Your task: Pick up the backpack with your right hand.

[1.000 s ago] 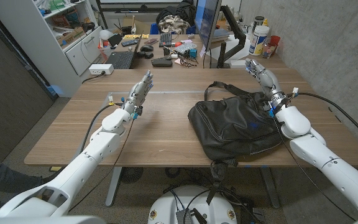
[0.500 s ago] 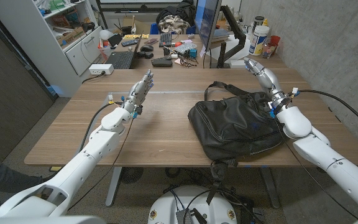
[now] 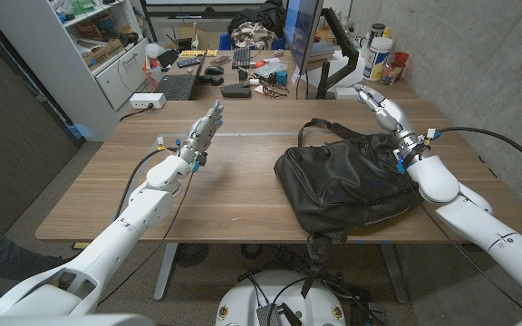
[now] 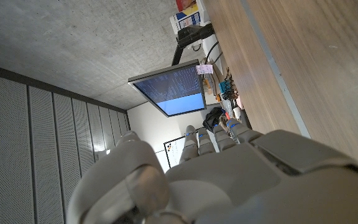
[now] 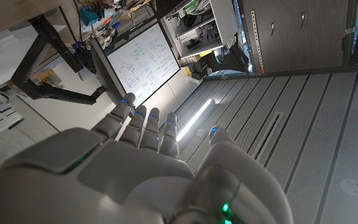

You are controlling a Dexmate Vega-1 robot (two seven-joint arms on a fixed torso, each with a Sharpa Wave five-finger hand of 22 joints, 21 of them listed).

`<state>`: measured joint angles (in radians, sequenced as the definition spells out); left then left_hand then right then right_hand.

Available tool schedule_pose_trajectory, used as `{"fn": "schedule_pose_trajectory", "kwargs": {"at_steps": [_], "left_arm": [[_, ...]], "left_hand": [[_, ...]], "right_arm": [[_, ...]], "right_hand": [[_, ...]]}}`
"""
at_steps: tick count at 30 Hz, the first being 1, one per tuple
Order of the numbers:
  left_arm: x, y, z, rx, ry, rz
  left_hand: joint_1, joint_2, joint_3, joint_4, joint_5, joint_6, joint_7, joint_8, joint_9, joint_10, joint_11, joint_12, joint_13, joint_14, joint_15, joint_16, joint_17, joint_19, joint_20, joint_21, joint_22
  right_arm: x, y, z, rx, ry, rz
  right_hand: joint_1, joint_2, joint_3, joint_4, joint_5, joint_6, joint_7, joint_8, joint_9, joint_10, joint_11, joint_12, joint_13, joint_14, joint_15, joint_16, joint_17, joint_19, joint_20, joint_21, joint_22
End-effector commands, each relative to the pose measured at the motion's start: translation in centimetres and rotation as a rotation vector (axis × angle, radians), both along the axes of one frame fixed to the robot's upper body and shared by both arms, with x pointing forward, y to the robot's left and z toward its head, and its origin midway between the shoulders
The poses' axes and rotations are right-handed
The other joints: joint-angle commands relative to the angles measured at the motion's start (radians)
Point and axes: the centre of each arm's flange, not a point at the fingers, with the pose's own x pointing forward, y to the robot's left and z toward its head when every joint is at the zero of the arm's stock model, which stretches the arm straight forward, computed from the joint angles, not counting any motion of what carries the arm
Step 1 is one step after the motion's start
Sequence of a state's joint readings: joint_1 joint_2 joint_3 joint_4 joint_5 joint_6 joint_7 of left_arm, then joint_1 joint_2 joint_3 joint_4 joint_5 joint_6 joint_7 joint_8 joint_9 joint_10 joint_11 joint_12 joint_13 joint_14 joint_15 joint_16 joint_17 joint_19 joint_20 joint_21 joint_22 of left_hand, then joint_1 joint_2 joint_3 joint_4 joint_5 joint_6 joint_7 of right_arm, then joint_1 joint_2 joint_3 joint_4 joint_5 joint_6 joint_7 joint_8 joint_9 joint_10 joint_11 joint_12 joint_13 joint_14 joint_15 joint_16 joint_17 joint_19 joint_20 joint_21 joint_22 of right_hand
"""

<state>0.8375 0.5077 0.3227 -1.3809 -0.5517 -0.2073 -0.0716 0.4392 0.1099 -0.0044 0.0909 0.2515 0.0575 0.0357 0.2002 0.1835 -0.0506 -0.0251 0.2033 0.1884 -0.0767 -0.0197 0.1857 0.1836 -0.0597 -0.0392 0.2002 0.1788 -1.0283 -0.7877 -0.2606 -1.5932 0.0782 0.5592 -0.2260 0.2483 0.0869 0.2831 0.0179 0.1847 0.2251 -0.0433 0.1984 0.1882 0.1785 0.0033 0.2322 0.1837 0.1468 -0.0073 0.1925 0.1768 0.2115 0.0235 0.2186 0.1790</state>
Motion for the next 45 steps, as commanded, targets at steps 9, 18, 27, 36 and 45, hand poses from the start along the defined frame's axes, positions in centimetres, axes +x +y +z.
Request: {"fn": "schedule_pose_trajectory", "kwargs": {"at_steps": [9,18,27,36,45], "left_arm": [[0.0,-0.1,0.7,0.008,-0.014,-0.001],[0.3,-0.2,0.7,0.008,-0.013,-0.006],[0.4,-0.2,0.6,0.007,-0.010,-0.008],[0.7,-0.3,0.2,0.010,0.000,-0.010],[0.6,-0.1,0.2,0.012,0.002,-0.008]], "left_hand": [[0.009,0.002,-0.003,-0.001,-0.004,0.008,0.003,0.003,0.004,-0.004,0.006,0.001,0.003,-0.008,0.003,0.002,0.003,-0.016,-0.036,-0.001,0.003],[0.010,0.003,-0.004,-0.001,-0.004,0.011,0.002,0.004,0.004,-0.003,0.002,0.001,0.003,-0.008,0.001,0.002,0.003,-0.019,-0.022,-0.002,0.003],[0.011,0.003,-0.004,-0.002,-0.005,0.014,0.002,0.004,0.004,-0.002,-0.001,0.001,0.003,-0.007,-0.001,0.003,0.003,-0.020,-0.017,-0.002,0.003],[0.011,0.004,-0.005,-0.002,-0.006,0.022,-0.001,0.006,0.004,0.001,-0.003,0.002,0.003,-0.006,-0.004,0.004,0.003,-0.021,-0.011,-0.001,0.003],[0.013,0.006,-0.005,-0.002,-0.006,0.035,-0.004,0.010,0.004,0.001,-0.007,0.002,0.003,-0.004,-0.009,0.004,0.003,-0.022,0.009,-0.001,0.003]], "right_arm": [[-1.9,0.2,0.0,-0.105,-0.060,-0.093],[-2.4,0.2,-0.2,-0.135,-0.083,-0.125],[-2.6,0.4,-0.3,-0.174,-0.094,-0.156],[-2.6,0.6,-0.3,-0.210,-0.106,-0.186],[-2.6,0.7,-0.5,-0.249,-0.122,-0.227]], "right_hand": [[0.024,-0.007,-0.001,-0.017,-0.001,-0.005,-0.014,-0.003,0.006,0.007,-0.003,-0.008,0.003,0.018,-0.012,-0.001,0.003,0.020,0.053,0.007,0.001],[0.027,-0.009,-0.003,-0.022,-0.002,-0.004,-0.024,-0.002,0.007,0.004,-0.008,-0.011,0.003,-0.013,-0.006,-0.013,0.005,-0.010,0.064,-0.011,0.000],[0.027,-0.010,-0.005,-0.024,-0.002,-0.010,-0.042,-0.003,0.007,0.000,-0.016,-0.014,0.003,-0.051,0.002,-0.020,0.007,-0.041,0.093,-0.025,0.000],[0.025,-0.013,-0.013,-0.027,-0.003,-0.039,-0.070,-0.012,0.005,-0.007,-0.025,-0.018,0.003,-0.066,0.028,-0.013,0.007,-0.047,0.149,-0.026,0.001],[0.030,-0.015,-0.016,-0.036,-0.003,-0.060,-0.094,-0.012,0.003,-0.014,-0.045,-0.021,0.003,-0.019,0.083,0.004,0.005,-0.014,0.176,-0.014,0.001]]}}
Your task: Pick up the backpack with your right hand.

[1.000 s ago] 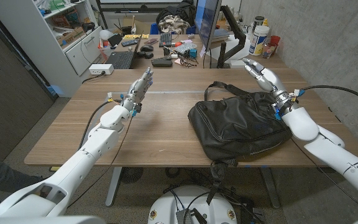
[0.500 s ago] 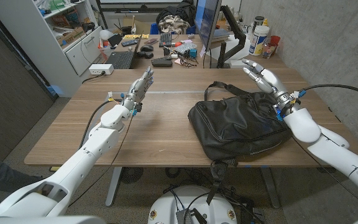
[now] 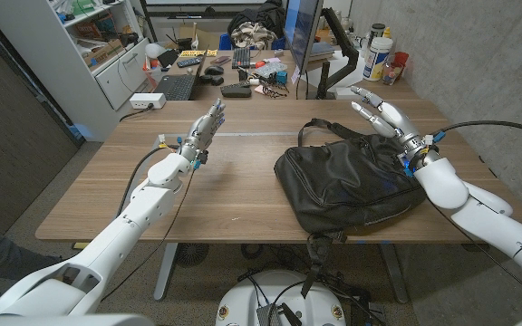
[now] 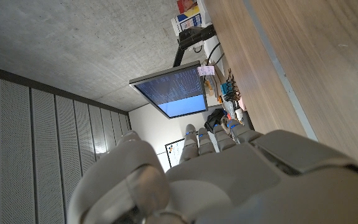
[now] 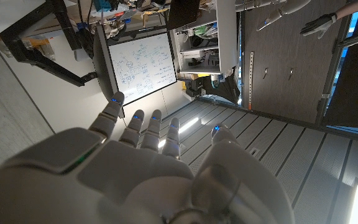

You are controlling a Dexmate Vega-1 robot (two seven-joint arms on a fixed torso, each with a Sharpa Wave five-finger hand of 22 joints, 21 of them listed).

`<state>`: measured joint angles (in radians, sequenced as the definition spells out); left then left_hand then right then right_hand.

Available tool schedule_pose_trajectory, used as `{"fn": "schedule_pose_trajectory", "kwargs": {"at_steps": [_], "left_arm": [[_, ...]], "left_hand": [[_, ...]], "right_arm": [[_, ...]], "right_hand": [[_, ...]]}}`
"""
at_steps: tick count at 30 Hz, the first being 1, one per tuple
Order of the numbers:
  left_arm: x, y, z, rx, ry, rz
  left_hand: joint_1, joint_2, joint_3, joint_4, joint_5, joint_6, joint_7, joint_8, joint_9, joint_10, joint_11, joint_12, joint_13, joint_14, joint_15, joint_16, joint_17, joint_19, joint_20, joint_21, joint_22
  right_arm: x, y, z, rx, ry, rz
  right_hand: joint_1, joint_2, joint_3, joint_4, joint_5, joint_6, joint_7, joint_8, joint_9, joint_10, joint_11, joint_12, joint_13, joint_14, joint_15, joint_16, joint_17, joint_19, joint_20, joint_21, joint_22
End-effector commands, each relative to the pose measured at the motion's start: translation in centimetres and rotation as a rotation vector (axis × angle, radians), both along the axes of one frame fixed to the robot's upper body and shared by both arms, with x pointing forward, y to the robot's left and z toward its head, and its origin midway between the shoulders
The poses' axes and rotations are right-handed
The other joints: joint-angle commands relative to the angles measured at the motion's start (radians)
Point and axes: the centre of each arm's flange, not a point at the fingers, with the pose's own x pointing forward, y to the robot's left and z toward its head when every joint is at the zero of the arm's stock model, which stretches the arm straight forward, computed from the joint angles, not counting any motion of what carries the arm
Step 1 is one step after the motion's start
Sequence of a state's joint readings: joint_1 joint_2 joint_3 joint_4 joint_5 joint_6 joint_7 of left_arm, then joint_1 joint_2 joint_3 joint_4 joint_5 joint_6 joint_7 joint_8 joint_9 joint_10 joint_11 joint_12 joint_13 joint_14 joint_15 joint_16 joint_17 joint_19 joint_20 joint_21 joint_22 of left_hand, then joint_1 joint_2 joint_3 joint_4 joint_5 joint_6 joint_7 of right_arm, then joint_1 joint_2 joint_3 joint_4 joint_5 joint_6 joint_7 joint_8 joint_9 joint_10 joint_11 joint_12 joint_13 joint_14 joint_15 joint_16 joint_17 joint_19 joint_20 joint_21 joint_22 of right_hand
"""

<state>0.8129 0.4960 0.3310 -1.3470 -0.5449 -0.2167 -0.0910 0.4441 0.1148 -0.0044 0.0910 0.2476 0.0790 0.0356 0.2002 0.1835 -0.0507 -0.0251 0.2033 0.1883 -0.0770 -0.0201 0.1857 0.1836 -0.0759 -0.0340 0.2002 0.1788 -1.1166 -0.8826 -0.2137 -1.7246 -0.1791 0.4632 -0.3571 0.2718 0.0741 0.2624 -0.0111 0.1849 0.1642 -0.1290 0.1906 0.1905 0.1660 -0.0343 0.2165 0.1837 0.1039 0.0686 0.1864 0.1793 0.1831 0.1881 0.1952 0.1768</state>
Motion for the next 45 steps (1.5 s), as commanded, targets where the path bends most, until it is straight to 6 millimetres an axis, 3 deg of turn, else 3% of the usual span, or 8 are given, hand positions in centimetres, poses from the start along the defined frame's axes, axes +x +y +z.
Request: {"fn": "schedule_pose_trajectory", "kwargs": {"at_steps": [1,7,11,17,29,45], "left_arm": [[0.09,0.14,-0.10,0.002,0.006,0.001],[0.12,0.21,-0.09,-0.001,0.007,0.001],[0.19,0.23,-0.11,0.000,0.009,0.001],[0.27,0.27,-0.05,0.002,0.011,0.000],[0.33,0.28,0.07,0.005,0.012,-0.003],[0.53,0.43,0.30,0.009,0.013,-0.004]], "left_hand": [[0.008,0.001,-0.005,-0.003,-0.003,0.015,-0.004,0.010,0.004,0.001,-0.007,0.002,0.003,-0.004,-0.009,0.004,0.003,-0.006,0.005,-0.001,0.003],[0.008,0.001,-0.005,-0.003,-0.003,0.020,-0.007,0.011,0.004,0.004,-0.007,0.003,0.003,-0.004,-0.010,0.004,0.003,-0.007,0.010,-0.001,0.004],[0.009,0.002,-0.005,-0.003,-0.003,0.019,-0.007,0.010,0.004,0.004,-0.011,0.003,0.003,-0.003,-0.011,0.004,0.003,-0.007,0.014,0.000,0.004],[0.010,0.003,-0.006,-0.003,-0.004,0.019,-0.009,0.009,0.004,0.005,-0.016,0.003,0.003,-0.004,-0.012,0.004,0.003,-0.008,0.029,0.000,0.004],[0.010,0.004,-0.006,-0.003,-0.005,0.020,-0.009,0.008,0.004,0.004,-0.017,0.002,0.004,-0.004,-0.014,0.004,0.003,-0.009,0.039,0.000,0.004],[0.012,0.005,-0.006,-0.004,-0.006,0.021,-0.011,0.006,0.004,0.004,-0.018,0.002,0.004,-0.004,-0.012,0.004,0.003,-0.012,0.043,0.000,0.005]], "right_arm": [[-0.06,0.23,-0.27,-0.052,-0.020,-0.053],[-0.02,0.35,-0.38,-0.086,-0.035,-0.093],[-0.02,0.32,-0.39,-0.111,-0.035,-0.119],[-0.32,0.12,-0.37,-0.138,-0.036,-0.154],[-0.68,0.00,-0.25,-0.194,-0.003,-0.189],[-0.74,0.32,-0.27,-0.259,0.042,-0.231]], "right_hand": [[0.007,-0.002,0.005,-0.008,-0.003,0.001,-0.011,-0.004,0.000,-0.002,-0.007,-0.005,0.003,0.026,0.007,0.010,0.002,0.018,0.013,0.011,0.004],[0.009,-0.002,0.005,-0.010,-0.003,0.005,-0.018,-0.001,0.000,-0.004,-0.001,-0.006,0.003,0.032,0.004,0.010,0.002,0.023,0.015,0.012,0.004],[0.013,-0.003,0.005,-0.014,-0.002,0.005,-0.020,-0.001,-0.001,-0.019,0.022,-0.011,0.003,0.028,0.010,0.006,0.001,0.023,0.018,0.010,0.004],[0.018,-0.012,0.002,-0.022,-0.004,-0.027,0.004,-0.009,-0.001,-0.041,0.032,-0.018,0.004,0.006,0.012,-0.004,0.000,0.020,0.025,0.007,0.004],[0.025,-0.026,-0.003,-0.033,-0.005,-0.035,0.017,-0.007,-0.001,-0.051,0.048,-0.018,0.005,0.007,0.024,-0.003,0.000,0.030,0.026,0.009,0.004],[0.037,-0.040,-0.007,-0.046,-0.004,-0.038,0.019,-0.004,-0.001,-0.058,0.050,-0.017,0.005,0.004,0.027,-0.004,0.000,0.041,0.027,0.010,0.004]]}}
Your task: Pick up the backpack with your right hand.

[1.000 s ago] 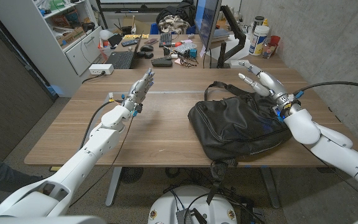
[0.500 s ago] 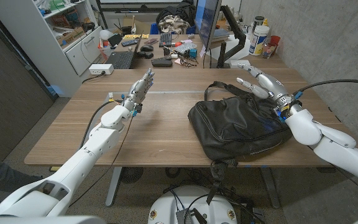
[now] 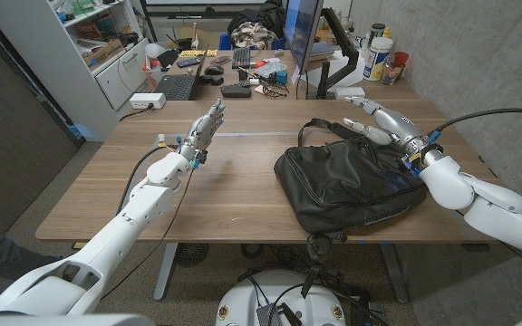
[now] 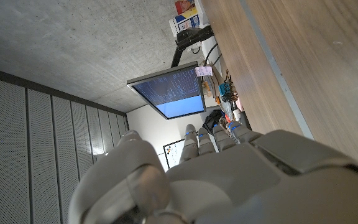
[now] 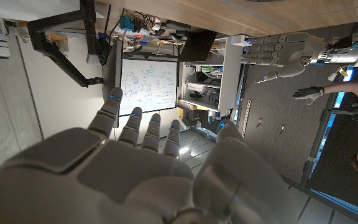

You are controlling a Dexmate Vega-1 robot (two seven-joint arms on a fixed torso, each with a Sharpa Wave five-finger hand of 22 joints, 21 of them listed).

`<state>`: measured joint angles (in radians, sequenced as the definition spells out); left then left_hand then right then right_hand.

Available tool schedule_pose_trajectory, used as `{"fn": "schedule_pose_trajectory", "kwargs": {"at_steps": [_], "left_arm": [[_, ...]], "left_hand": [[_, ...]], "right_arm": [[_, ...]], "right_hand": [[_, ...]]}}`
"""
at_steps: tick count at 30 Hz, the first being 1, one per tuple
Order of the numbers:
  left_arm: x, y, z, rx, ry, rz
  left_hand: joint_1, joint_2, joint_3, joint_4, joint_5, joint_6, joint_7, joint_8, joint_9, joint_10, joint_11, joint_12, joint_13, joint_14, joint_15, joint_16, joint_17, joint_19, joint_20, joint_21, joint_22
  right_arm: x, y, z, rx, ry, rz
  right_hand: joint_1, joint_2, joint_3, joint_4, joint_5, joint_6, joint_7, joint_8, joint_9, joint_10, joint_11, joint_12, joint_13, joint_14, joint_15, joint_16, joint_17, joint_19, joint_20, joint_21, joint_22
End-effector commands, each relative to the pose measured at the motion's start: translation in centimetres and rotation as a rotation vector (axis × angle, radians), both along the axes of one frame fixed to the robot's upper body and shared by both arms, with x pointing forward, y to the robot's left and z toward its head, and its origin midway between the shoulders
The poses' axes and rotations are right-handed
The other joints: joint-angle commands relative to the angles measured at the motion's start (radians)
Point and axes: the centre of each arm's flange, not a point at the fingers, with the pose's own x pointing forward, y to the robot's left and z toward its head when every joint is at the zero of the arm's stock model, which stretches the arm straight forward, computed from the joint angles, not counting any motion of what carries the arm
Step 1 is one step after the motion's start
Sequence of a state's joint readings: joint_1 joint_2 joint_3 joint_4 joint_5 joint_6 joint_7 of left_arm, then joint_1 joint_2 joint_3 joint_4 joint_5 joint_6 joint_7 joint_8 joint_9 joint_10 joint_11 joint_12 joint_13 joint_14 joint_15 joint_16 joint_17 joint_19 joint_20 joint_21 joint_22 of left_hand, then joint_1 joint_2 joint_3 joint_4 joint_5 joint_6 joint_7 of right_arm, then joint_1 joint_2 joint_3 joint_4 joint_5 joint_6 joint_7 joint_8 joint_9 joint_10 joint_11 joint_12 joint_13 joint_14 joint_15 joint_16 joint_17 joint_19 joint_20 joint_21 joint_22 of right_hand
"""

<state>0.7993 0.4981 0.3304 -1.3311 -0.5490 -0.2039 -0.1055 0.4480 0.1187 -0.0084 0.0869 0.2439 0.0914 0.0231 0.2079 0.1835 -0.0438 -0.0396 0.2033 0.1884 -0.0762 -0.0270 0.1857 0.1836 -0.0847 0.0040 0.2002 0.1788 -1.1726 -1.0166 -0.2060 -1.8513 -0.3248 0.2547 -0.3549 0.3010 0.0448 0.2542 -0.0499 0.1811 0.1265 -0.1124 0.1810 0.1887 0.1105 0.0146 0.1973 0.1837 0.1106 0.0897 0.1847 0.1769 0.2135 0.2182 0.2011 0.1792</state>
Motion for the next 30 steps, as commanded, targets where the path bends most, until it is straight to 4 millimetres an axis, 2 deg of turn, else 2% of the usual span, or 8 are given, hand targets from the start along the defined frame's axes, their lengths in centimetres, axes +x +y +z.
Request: {"fn": "schedule_pose_trajectory", "kwargs": {"at_steps": [1,11,17,30], "left_arm": [[0.18,0.09,0.18,0.003,-0.001,-0.001],[0.55,-0.07,0.56,0.006,-0.002,-0.007],[0.64,0.04,0.72,0.004,-0.002,-0.005],[0.76,-0.17,0.94,-0.001,-0.013,-0.012]], "left_hand": [[0.008,0.001,-0.002,0.000,-0.003,0.009,0.003,-0.001,0.004,-0.003,-0.004,0.002,0.004,-0.005,-0.005,0.004,0.003,-0.003,0.005,0.000,0.005],[0.009,0.002,-0.002,0.000,-0.003,0.009,0.002,-0.002,0.004,-0.003,-0.003,0.002,0.004,-0.005,-0.004,0.004,0.003,-0.004,0.007,0.001,0.005],[0.009,0.004,-0.003,0.001,-0.005,0.008,0.000,-0.004,0.005,-0.001,-0.001,0.002,0.004,-0.008,0.015,0.004,0.004,-0.006,0.034,0.001,0.006],[0.009,0.005,-0.004,0.001,-0.006,0.004,-0.001,-0.006,0.005,-0.003,0.012,0.001,0.004,-0.011,0.021,0.003,0.004,-0.005,0.035,0.003,0.006]], "right_arm": [[-0.01,0.30,-0.11,-0.042,0.030,-0.040],[0.54,0.84,-0.46,-0.080,0.039,-0.080],[0.52,0.92,-0.58,-0.100,0.048,-0.105],[0.44,1.08,-1.04,-0.137,0.089,-0.153]], "right_hand": [[0.008,-0.012,0.001,-0.008,0.000,-0.001,0.004,0.006,0.001,-0.003,0.001,0.002,0.005,-0.003,0.006,-0.002,0.002,0.010,-0.003,0.004,0.002],[0.014,-0.023,-0.003,-0.015,0.001,-0.009,0.006,0.005,0.001,-0.011,0.000,0.002,0.006,-0.010,0.008,-0.004,0.002,0.007,-0.001,0.001,0.002],[0.015,-0.031,-0.007,-0.019,0.001,-0.017,0.011,0.004,0.001,-0.014,0.001,0.002,0.006,-0.014,0.012,-0.004,0.002,0.005,-0.001,-0.001,0.002],[0.017,-0.053,-0.018,-0.028,0.002,-0.023,0.015,0.006,0.001,-0.009,0.007,0.007,0.006,0.004,0.015,0.003,0.003,0.007,-0.001,-0.002,0.002]]}}
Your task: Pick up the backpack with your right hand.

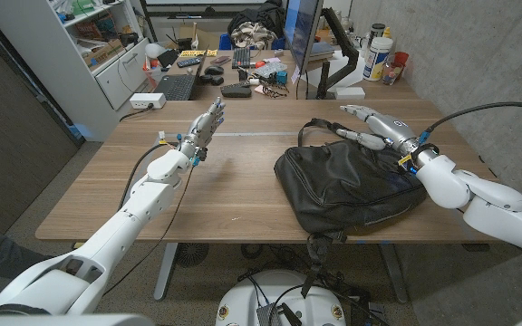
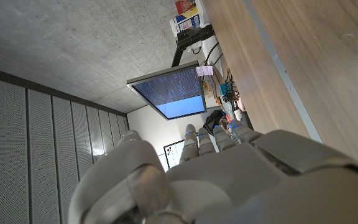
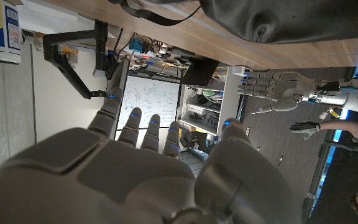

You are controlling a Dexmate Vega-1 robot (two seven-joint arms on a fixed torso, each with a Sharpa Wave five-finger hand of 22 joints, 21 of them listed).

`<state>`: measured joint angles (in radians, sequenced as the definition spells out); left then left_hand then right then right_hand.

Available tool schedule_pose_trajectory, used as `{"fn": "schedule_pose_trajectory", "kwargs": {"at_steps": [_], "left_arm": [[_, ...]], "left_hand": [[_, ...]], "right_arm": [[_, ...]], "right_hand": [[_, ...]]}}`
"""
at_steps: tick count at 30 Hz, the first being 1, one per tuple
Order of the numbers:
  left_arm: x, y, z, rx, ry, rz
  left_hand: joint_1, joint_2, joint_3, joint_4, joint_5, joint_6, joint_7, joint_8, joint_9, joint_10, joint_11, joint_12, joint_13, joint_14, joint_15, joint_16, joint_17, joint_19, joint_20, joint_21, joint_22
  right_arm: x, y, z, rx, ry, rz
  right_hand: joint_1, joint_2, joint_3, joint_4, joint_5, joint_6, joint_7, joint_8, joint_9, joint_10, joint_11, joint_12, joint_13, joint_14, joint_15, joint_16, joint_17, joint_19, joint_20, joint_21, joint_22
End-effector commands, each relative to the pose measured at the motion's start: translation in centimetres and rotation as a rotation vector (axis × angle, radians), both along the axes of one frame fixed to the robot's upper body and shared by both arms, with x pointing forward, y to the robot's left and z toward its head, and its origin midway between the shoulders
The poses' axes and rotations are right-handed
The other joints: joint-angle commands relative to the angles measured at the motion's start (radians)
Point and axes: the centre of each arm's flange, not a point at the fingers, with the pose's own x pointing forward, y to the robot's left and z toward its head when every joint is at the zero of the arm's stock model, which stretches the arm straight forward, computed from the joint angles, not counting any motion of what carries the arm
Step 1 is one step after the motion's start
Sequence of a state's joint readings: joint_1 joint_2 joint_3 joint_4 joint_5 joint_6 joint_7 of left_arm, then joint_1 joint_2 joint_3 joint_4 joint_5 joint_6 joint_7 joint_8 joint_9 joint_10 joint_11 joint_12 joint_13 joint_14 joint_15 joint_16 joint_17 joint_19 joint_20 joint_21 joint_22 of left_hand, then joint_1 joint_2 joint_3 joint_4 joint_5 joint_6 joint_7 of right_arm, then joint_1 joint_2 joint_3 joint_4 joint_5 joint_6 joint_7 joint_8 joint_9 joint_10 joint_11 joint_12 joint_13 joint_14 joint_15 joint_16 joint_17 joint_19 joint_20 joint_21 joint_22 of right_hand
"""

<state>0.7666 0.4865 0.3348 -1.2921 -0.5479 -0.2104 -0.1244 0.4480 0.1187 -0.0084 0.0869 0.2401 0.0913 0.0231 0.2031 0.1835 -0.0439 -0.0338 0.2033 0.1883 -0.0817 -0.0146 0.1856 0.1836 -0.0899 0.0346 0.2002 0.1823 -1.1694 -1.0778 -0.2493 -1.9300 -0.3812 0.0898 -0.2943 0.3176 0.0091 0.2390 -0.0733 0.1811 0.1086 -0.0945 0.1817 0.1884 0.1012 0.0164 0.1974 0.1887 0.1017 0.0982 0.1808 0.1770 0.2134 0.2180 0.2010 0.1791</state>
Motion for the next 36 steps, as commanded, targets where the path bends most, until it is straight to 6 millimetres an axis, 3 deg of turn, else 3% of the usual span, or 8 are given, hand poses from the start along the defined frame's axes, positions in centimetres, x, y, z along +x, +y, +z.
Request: {"fn": "schedule_pose_trajectory", "kwargs": {"at_steps": [1,9,36], "left_arm": [[0.1,-0.2,0.2,-0.003,-0.009,-0.007],[0.1,-0.4,0.2,-0.002,-0.010,-0.009],[0.0,-0.2,0.2,-0.008,-0.011,-0.005]], "left_hand": [[0.009,0.005,-0.004,0.001,-0.002,0.004,-0.001,-0.001,0.005,-0.004,0.007,0.001,0.004,-0.005,0.008,0.004,0.004,0.001,0.004,0.003,0.003],[0.009,0.005,-0.004,0.001,-0.003,0.001,-0.008,-0.003,0.005,-0.002,0.016,0.002,0.004,-0.005,0.015,0.004,0.005,0.003,0.010,0.004,0.003],[0.010,0.006,-0.005,0.002,-0.005,-0.004,-0.013,-0.005,0.005,-0.002,0.016,0.002,0.004,-0.002,0.018,0.006,0.005,0.002,0.007,0.004,0.003]], "right_arm": [[0.1,0.1,-0.5,-0.025,0.035,-0.046],[0.0,0.2,-0.9,-0.054,0.025,-0.089],[-0.2,0.4,-2.0,-0.106,0.089,-0.203]], "right_hand": [[0.001,-0.021,-0.005,-0.006,0.002,-0.006,-0.001,0.005,0.001,0.003,0.005,0.008,0.001,0.013,0.007,0.007,0.003,0.008,-0.001,-0.002,0.002],[0.001,-0.035,-0.013,-0.011,0.004,-0.019,0.016,0.003,0.001,0.010,0.005,0.012,0.002,0.023,0.009,0.010,0.003,0.016,-0.001,0.000,0.002],[-0.007,-0.067,-0.035,-0.016,0.008,-0.033,0.019,0.004,0.001,0.012,0.030,0.015,0.002,0.045,0.025,0.013,0.004,0.042,-0.001,0.006,0.004]]}}
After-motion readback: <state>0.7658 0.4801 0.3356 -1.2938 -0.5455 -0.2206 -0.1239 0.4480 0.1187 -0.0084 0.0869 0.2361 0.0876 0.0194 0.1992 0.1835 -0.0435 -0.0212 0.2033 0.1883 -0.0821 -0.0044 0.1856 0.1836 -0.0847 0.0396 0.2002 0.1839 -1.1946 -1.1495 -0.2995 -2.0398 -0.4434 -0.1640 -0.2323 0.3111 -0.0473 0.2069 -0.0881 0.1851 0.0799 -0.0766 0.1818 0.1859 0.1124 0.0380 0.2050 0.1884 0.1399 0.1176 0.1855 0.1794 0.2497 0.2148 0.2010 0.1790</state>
